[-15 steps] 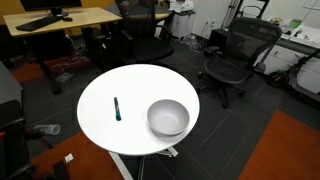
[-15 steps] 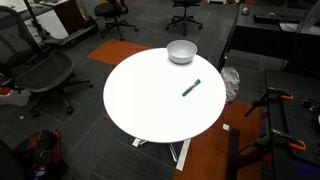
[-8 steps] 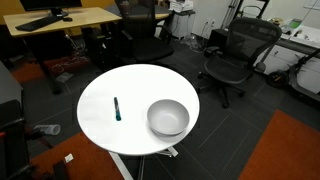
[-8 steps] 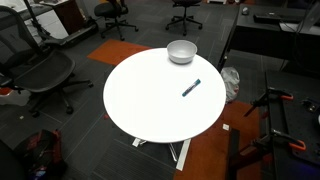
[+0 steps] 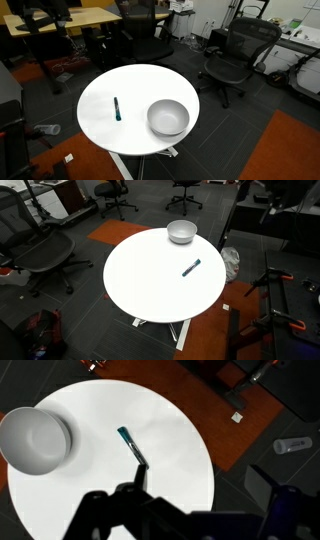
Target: Put the marker in the bowl
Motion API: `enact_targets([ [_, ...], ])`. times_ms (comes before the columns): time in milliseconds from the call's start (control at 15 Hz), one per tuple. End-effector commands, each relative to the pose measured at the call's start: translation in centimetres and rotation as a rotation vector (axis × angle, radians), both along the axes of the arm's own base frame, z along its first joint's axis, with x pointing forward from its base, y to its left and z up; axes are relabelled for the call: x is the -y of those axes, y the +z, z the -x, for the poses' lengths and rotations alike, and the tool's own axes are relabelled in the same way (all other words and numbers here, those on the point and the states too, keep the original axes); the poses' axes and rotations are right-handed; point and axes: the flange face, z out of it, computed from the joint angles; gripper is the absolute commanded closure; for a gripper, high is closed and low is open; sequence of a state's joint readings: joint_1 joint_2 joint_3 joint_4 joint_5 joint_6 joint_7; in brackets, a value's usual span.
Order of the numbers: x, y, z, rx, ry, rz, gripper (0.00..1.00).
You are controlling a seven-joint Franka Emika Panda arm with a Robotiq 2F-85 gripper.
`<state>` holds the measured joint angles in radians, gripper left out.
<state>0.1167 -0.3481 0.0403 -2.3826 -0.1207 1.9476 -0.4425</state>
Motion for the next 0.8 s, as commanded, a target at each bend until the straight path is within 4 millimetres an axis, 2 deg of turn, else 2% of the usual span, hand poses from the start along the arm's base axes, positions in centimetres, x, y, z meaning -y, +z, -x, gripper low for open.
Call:
enact_targets([
  [0,0.7,-3.4,-1.1,-0.026,0.091,0.03,0.0],
  [400,1.7,-8.7,-3.0,-0.034,0.209,0.067,0.0],
  [733,3.7,-12.5,-4.8,0.028,0.242,0.0,0.0],
])
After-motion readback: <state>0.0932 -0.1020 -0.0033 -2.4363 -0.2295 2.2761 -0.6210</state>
